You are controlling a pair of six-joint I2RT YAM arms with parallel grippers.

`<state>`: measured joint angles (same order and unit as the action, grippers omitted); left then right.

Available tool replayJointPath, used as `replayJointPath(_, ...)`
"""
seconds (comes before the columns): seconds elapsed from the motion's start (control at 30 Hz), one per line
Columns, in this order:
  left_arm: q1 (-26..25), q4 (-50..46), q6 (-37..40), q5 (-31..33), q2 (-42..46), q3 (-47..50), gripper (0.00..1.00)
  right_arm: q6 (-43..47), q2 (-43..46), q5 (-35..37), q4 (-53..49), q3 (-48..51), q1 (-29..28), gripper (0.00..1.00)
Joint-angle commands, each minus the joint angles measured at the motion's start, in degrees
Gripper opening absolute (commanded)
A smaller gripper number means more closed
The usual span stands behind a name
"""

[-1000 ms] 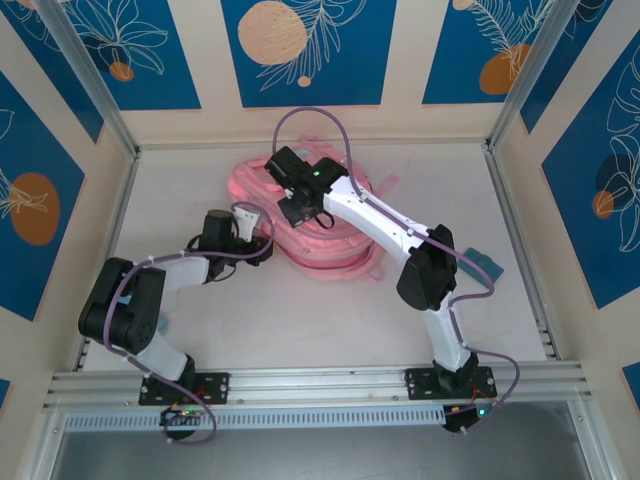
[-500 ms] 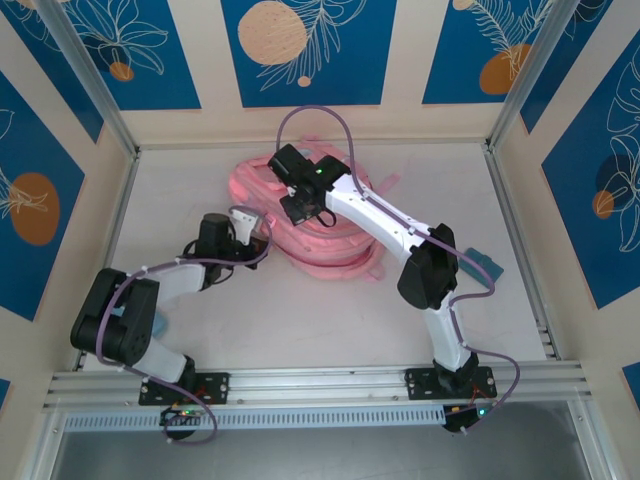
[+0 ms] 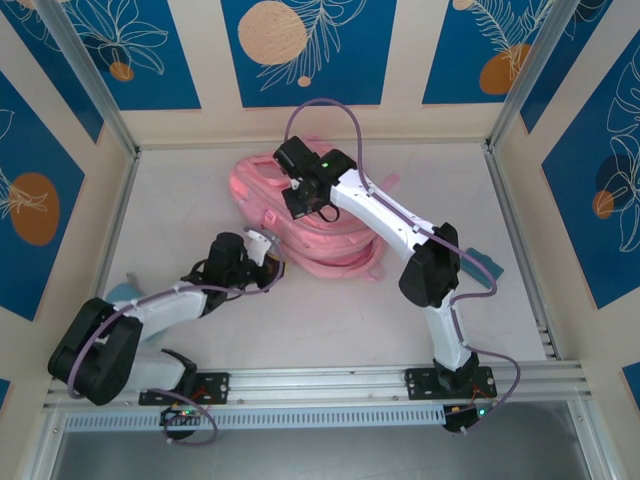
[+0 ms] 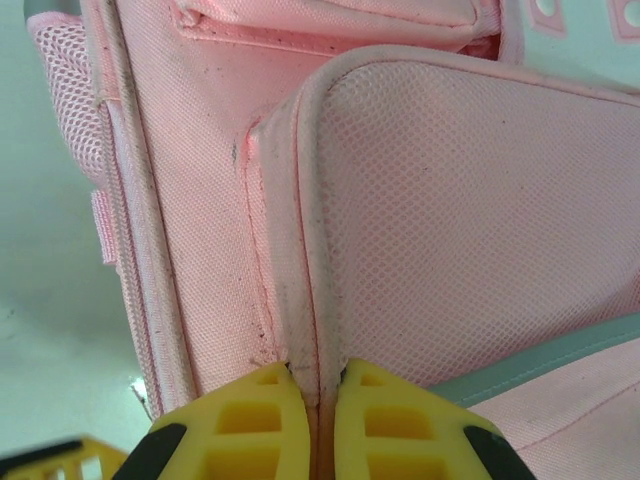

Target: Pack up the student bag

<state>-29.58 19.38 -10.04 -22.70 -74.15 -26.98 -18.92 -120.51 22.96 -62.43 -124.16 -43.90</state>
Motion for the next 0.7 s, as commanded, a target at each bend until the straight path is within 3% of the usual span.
replayJointPath(0.0, -2.6, 3.3, -3.37, -0.56, 1.11, 0.85, 0.0, -5.66, 0.34, -1.73, 4.18, -2.09, 0.75, 0.0)
replayJointPath(0.17, -2.69, 1.06, -3.96, 9.4, 2.81, 2.29, 0.01, -7.3, 2.87, -1.3, 5.26, 2.22, 1.39, 0.0)
replayJointPath(0.3, 0.65, -3.15, -4.74, 13.1, 5.17, 2.45, 0.29, -6.06, 6.14, -1.36, 5.59, 5.08, 1.87, 0.0)
replayJointPath(0.37, 2.44, -3.82, -4.61, 13.36, 5.37, 2.38, 0.42, -5.37, 7.35, -1.51, 5.16, 5.42, 1.85, 0.0)
replayJointPath(0.47, 5.35, -4.28, -4.51, 12.46, 4.18, 1.94, 0.48, -4.73, 8.64, -1.39, 4.19, 5.67, 1.88, 0.0)
replayJointPath(0.67, 7.61, -2.51, -1.24, 3.73, -0.3, -0.59, 0.57, -3.5, 10.85, -1.15, 3.11, 5.47, 1.89, 0.0)
